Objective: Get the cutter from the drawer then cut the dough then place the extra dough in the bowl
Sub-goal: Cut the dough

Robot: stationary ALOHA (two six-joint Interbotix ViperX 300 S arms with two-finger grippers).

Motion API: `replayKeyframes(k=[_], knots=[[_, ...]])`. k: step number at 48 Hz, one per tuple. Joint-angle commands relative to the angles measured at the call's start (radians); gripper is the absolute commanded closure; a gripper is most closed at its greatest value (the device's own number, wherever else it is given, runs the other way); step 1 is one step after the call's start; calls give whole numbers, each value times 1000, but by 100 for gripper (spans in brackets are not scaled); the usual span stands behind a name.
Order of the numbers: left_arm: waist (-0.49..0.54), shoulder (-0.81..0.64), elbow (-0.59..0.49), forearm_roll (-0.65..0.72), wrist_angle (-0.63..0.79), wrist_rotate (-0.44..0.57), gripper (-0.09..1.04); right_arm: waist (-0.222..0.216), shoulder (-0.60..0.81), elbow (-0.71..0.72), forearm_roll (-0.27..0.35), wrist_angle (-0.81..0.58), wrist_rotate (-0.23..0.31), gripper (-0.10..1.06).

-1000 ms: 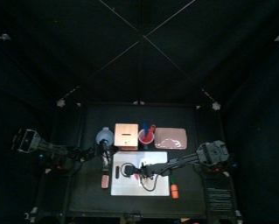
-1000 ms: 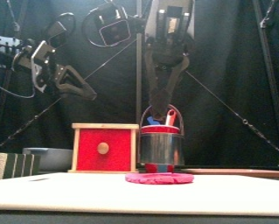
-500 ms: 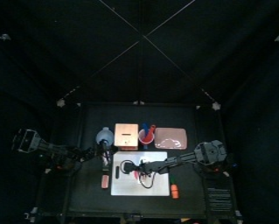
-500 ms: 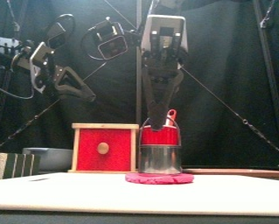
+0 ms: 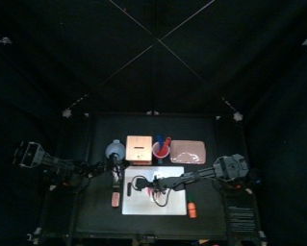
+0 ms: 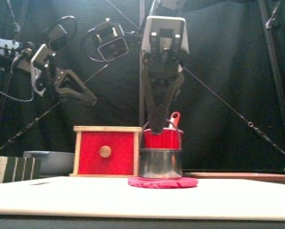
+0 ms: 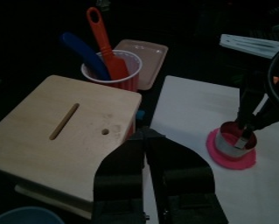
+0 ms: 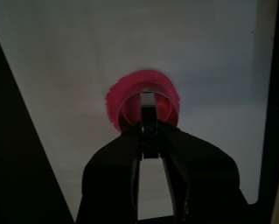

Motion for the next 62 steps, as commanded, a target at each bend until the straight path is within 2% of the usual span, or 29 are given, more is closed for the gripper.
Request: replayKeyframes(k=[1,23,28,37,44,55,62], knots=[[0,0,-14,-2,-9,2,57,-8,-20,-23,2,-5,-2,39],[2,0,-14,-2,-9,2,57,-8,2,-31,3,-3,5,36],[2,0,-14,-5,-8,2,57,-5,2,-37,3,-5,5,31],[2,0,-14,-8,-9,2,57,-3,-2,-49,-9,-6,8,12],[2,0,-14,-8,-9,2,57,2,-6,-72,-32,-2,20,0],[2,0,-25,-8,-9,2,57,23,-32,-94,-101,32,23,-1],[-2,0,-38,-6,-9,2,57,18,-66,-78,-146,29,28,-1]])
